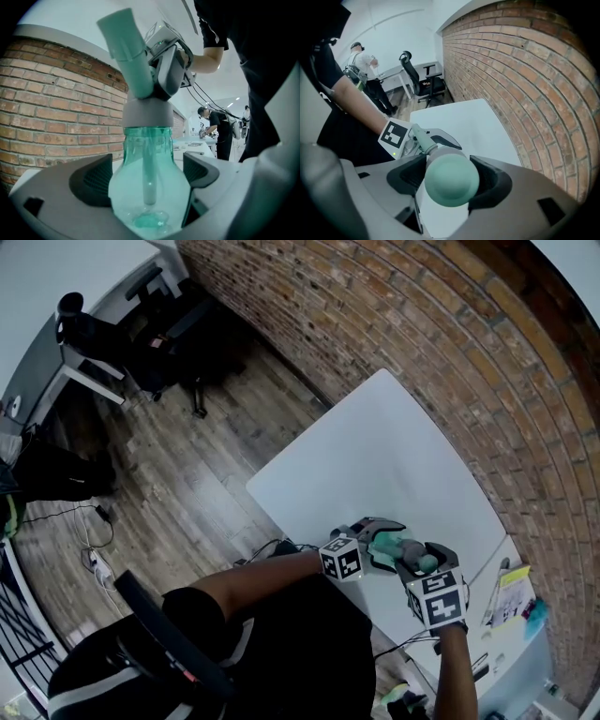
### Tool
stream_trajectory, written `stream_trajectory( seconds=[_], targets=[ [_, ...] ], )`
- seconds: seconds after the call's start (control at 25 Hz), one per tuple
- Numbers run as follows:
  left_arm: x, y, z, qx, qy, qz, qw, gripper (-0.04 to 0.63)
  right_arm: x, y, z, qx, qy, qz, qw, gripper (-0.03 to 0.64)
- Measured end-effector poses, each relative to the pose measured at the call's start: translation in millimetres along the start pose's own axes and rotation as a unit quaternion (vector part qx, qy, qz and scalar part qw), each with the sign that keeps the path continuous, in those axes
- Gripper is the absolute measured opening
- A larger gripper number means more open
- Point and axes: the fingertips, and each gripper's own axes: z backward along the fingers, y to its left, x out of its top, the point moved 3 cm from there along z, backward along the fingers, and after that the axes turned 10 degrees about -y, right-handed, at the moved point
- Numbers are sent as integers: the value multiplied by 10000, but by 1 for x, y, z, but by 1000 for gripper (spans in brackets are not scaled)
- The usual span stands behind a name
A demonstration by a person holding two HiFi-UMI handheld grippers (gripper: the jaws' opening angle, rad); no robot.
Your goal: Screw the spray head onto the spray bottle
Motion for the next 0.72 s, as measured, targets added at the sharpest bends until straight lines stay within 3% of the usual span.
stream_trajectory(
  seconds=[0.16,0.28,0.44,0.56,0.64,0.72],
  targets=[
    [-1,1,-2,7,-9,52,10000,468,-2,-4,0,-294,-53,-449,9985,285],
    [-1,0,-2,-34,-12,89,10000,466,-4,-1,2,-386,-30,-212,9990,285],
    [0,-1,-1,-41,-10,70,10000,466,4,9,9,-295,44,779,9965,285],
    [0,-1,-1,-69,-14,70,10000,466,12,15,19,95,-91,1264,9919,285],
    [-1,-1,-1,-102,-11,86,9999,466,10,15,24,355,-8,1918,9808,284],
    [-1,0,-1,-105,-3,105,9999,466,6,14,28,483,157,2806,9585,284]
  ],
)
